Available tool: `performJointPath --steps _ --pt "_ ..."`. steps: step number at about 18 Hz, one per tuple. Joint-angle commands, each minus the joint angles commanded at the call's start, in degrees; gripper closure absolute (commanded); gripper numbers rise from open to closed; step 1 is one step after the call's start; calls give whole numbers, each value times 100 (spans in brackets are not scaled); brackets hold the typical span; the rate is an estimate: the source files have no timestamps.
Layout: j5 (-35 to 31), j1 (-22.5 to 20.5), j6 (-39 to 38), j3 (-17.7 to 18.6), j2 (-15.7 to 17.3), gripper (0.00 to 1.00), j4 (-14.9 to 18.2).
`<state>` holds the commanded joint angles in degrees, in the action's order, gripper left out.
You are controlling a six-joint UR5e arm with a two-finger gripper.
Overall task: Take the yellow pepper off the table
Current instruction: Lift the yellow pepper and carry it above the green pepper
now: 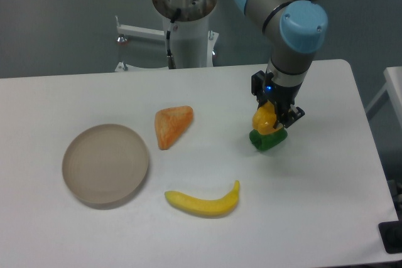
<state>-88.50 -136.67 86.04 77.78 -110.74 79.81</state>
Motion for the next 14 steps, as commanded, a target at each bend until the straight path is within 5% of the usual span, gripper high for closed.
performJointPath --steps 14 --pt "-211 44 97 62 0 80 -44"
